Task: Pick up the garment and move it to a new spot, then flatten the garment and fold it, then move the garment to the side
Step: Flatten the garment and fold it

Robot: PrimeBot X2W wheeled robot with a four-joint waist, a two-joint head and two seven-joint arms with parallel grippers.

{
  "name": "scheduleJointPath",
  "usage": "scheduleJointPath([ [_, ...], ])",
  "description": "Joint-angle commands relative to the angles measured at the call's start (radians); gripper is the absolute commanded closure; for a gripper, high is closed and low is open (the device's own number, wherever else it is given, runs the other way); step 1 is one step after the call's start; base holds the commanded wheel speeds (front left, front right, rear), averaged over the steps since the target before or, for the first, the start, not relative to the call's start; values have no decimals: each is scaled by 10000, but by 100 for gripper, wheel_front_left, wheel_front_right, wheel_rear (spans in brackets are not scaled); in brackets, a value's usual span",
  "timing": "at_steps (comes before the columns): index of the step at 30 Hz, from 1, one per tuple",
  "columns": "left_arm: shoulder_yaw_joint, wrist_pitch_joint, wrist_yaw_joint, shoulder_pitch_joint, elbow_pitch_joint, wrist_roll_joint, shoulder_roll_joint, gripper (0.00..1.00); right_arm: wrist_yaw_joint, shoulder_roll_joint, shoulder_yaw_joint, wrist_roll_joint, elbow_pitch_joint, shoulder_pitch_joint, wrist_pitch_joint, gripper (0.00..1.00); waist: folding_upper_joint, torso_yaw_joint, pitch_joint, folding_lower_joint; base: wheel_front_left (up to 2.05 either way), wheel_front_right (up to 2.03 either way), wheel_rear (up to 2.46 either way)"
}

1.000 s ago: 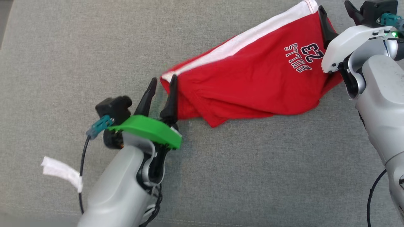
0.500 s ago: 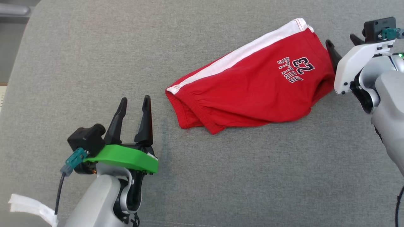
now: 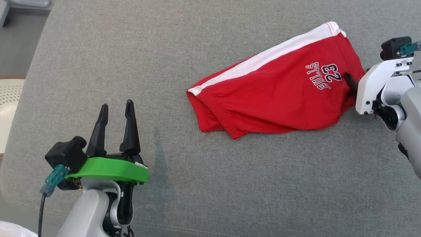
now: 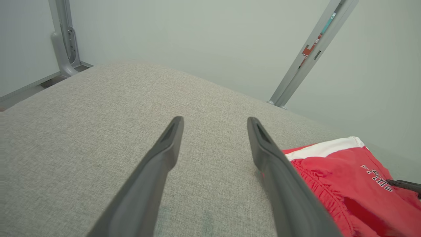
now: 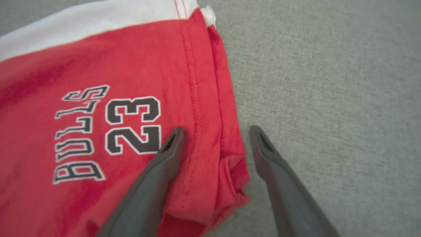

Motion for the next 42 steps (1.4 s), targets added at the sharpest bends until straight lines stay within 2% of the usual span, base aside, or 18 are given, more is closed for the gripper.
scheduleJointPath([
  [1,61,-2,38,146,-59,97,48,0,-16,-3,80,134,108,190,147,0,0,55,11,0,0,0,0],
  [5,94,-1,70,172,-75,141,84,0,-15,66,278,445,166,370,425,0,0,51,-36,0,0,0,0],
  [6,108,-1,79,177,-74,155,97,0,-13,74,300,498,143,369,364,52,0,27,-48,0,0,0,0],
  [8,117,-1,67,180,-64,156,114,0,-15,55,321,536,126,340,103,76,0,-47,-73,0,0,0,0],
  [9,137,-2,75,172,-44,157,119,0,-15,49,312,550,142,302,-114,100,0,-102,-89,0,0,0,0],
  [16,233,-1,40,23,226,277,155,0,-16,419,130,993,-48,511,-1528,100,0,-667,-374,0,0,0,0],
  [30,172,1,142,389,809,639,150,0,-16,1514,-321,1265,-811,2462,-4221,100,0,-3026,-1176,0,0,0,0],
  [36,233,1,160,549,867,634,-96,0,-17,1865,-986,884,-936,3195,-4699,100,0,-3486,-1353,0,0,0,0],
  [42,156,0,49,670,940,649,-221,0,-17,2170,-1543,451,-1154,3628,-4796,100,0,-3563,-1446,0,0,0,0],
])
